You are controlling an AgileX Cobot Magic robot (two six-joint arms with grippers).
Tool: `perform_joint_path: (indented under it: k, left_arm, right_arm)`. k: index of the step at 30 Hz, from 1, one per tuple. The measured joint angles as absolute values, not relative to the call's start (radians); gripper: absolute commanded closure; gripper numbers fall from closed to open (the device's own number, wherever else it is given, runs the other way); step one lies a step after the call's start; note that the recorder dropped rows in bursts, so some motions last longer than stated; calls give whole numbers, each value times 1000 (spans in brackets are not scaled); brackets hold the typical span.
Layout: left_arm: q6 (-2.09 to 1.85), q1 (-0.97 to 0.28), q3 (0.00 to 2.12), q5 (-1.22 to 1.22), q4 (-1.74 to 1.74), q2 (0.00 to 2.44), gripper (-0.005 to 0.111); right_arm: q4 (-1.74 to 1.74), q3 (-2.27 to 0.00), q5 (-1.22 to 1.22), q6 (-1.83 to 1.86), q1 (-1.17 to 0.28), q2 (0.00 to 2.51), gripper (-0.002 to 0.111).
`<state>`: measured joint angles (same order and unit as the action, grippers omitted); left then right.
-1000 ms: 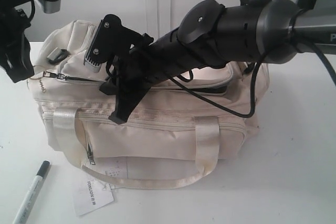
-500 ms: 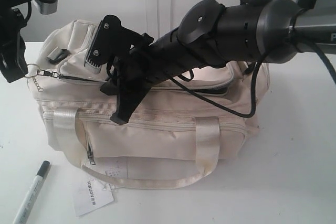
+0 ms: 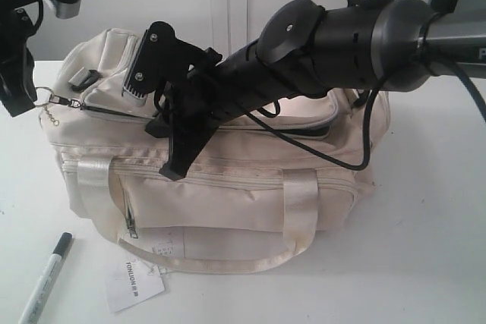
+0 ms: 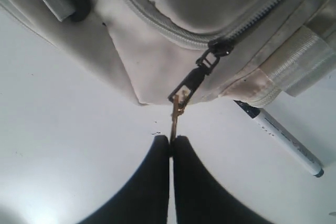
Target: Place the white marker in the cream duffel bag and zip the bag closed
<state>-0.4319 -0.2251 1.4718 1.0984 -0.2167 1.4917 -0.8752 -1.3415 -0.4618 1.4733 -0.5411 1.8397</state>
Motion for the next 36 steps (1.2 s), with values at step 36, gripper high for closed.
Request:
perform_joint_path:
  k: [36]
  left_arm:
    - [-375, -185, 1469, 957, -280, 1552, 107]
  right_arm:
    - [-853, -1341, -458, 1473, -541, 1827, 108]
